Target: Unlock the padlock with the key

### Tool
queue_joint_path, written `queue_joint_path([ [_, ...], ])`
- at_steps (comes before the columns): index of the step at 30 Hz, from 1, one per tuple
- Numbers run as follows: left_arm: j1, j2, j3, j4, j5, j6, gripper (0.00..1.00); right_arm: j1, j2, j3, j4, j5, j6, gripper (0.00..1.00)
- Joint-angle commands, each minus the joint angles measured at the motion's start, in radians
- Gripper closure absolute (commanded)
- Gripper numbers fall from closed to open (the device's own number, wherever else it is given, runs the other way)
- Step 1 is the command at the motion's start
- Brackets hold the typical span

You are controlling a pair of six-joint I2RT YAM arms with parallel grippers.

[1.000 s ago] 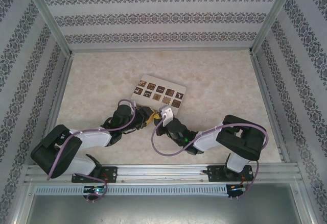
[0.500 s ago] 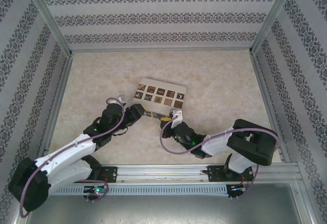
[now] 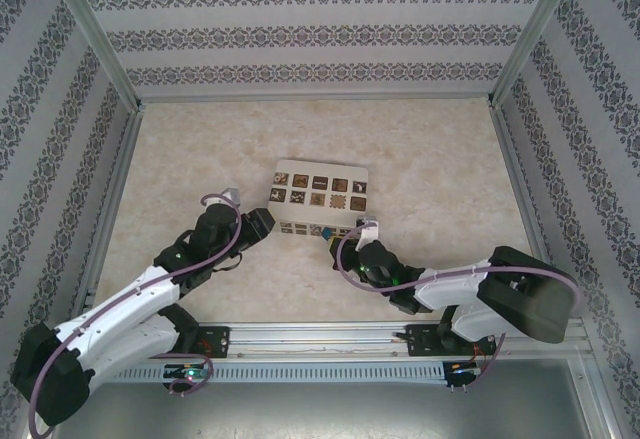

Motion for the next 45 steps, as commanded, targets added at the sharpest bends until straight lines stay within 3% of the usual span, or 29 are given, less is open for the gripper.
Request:
queue_joint_path([
  [1, -0.014, 0.007, 0.043, -0.03, -0.009, 0.038, 0.56, -0.019, -0.022, -0.021, -0.074, -0.069, 0.085, 1.0],
  [11, -0.014, 0.01, 0.052, -0.04, -0.008, 0.045, 0.56, -0.053, -0.001, -0.039, -0.074, -0.159, 0.124, 1.0],
  [34, -0.014, 0.026, 0.067, -0.058, -0.027, 0.068, 0.52, -0.074, 0.153, -0.03, 0.044, -0.213, 0.153, 1.0],
  [45, -0.012, 0.056, 0.092, -0.087, -0.039, 0.111, 0.43, -0.088, 0.116, -0.036, 0.02, -0.229, 0.129, 0.86],
])
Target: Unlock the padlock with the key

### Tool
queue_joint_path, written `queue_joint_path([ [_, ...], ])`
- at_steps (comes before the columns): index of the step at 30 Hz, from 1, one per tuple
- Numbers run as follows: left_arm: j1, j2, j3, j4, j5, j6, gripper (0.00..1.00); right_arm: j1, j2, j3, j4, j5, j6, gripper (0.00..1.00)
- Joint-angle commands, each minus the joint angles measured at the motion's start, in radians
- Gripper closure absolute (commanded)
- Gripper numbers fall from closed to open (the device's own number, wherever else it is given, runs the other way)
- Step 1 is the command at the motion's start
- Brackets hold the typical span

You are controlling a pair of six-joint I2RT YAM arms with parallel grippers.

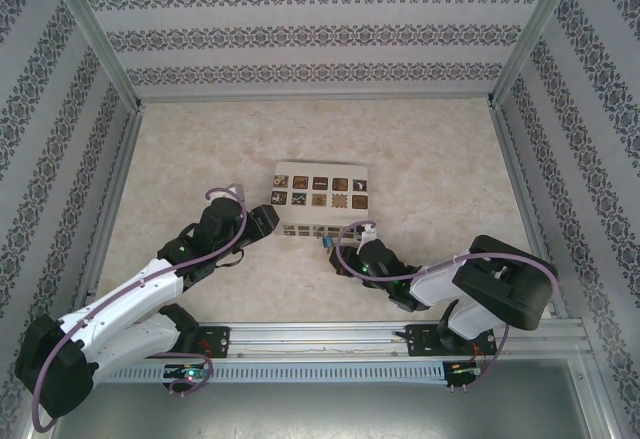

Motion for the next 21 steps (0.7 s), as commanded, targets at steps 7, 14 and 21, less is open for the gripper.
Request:
queue_joint_path([
  [7, -0.008, -0.005, 0.057, -0.09, -0.038, 0.081, 0.38, -0.029, -0.084, -0.016, -0.077, -0.024, -0.033, 0.76],
  [14, 0.005, -0.021, 0.041, -0.079, -0.034, 0.11, 0.26, -0.046, -0.245, -0.013, -0.21, 0.007, -0.113, 0.54],
  [21, 0.045, -0.021, 0.018, -0.006, 0.001, 0.186, 0.09, -0.123, -0.346, -0.021, -0.217, -0.106, -0.143, 0.05],
])
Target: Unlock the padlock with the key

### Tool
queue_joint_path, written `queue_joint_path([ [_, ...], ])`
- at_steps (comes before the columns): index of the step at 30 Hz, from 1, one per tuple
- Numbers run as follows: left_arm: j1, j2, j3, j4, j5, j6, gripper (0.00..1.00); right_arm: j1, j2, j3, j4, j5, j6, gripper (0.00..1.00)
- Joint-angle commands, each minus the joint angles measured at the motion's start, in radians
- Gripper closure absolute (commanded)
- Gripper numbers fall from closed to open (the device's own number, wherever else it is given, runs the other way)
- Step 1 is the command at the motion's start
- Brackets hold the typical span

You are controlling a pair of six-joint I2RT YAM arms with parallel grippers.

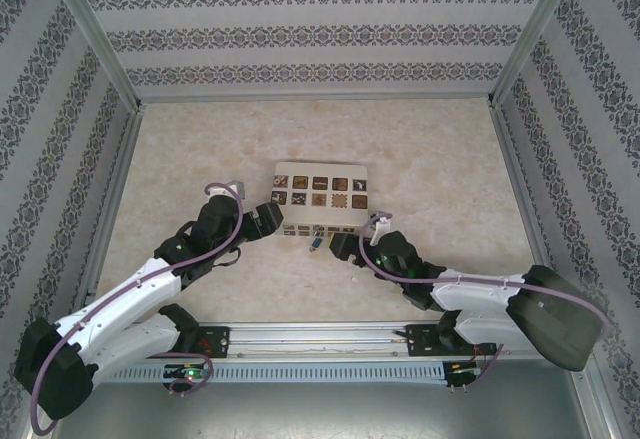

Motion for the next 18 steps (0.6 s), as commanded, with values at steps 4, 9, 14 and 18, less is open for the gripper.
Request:
queue_joint_path([
  [4, 0.079, 0.011, -0.014, 0.073, 0.076, 0.063, 0.04, -0.054, -0.021, 0.002, 0.007, -0.153, -0.033, 0.02],
  [9, 0.175, 0.067, -0.019, 0.138, 0.205, 0.066, 0.03, -0.06, -0.002, -0.005, 0.044, -0.163, -0.022, 0.02],
  [14, 0.26, 0.192, 0.038, 0.142, 0.346, 0.107, 0.04, -0.063, 0.022, 0.005, 0.076, -0.152, -0.034, 0.02],
  [18, 0.303, 0.308, 0.059, 0.201, 0.432, 0.112, 0.07, -0.065, 0.043, 0.028, 0.079, -0.152, -0.055, 0.02],
])
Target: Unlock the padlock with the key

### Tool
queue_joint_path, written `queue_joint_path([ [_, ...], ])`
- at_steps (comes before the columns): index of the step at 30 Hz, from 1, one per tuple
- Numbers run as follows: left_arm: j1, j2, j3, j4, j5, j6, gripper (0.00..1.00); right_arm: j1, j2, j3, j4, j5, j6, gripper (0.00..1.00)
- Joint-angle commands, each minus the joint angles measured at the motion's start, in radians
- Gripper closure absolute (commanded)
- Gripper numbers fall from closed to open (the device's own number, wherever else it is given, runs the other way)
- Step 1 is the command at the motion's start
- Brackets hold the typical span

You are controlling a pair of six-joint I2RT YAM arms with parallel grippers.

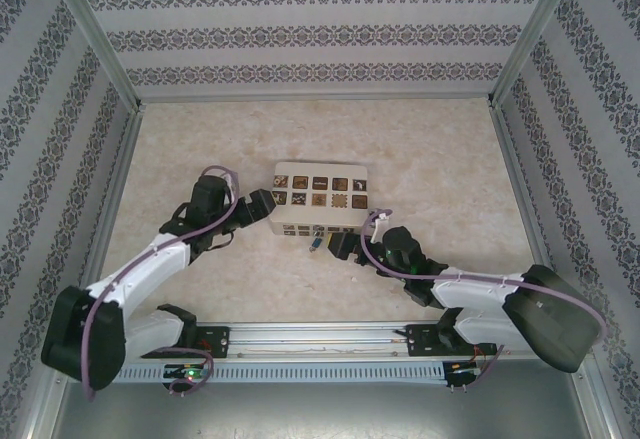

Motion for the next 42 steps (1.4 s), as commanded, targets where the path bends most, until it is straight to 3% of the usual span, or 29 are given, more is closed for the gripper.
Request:
queue_joint_path([
  [1, 0.034, 0.073, 0.04, 0.09, 0.127, 0.036, 0.09, -0.015, 0.02, 0.027, 0.04, -0.011, -0.034, 0.02],
  [8, 0.044, 0.238, 0.122, 0.107, 0.232, 0.057, 0.2, -0.023, 0.081, 0.041, 0.084, -0.01, -0.037, 0.02],
  [20, 0.042, 0.365, 0.124, 0.129, 0.276, 0.048, 0.32, -0.046, 0.162, 0.07, 0.124, -0.04, -0.059, 0.02],
  [25, 0.036, 0.361, 0.076, 0.156, 0.279, 0.041, 0.38, -0.055, 0.168, 0.084, 0.101, -0.046, -0.086, 0.02],
  [42, -0.057, 0.208, -0.049, 0.056, 0.146, 0.027, 0.42, -0.131, 0.206, 0.142, 0.094, -0.11, -0.278, 0.02],
])
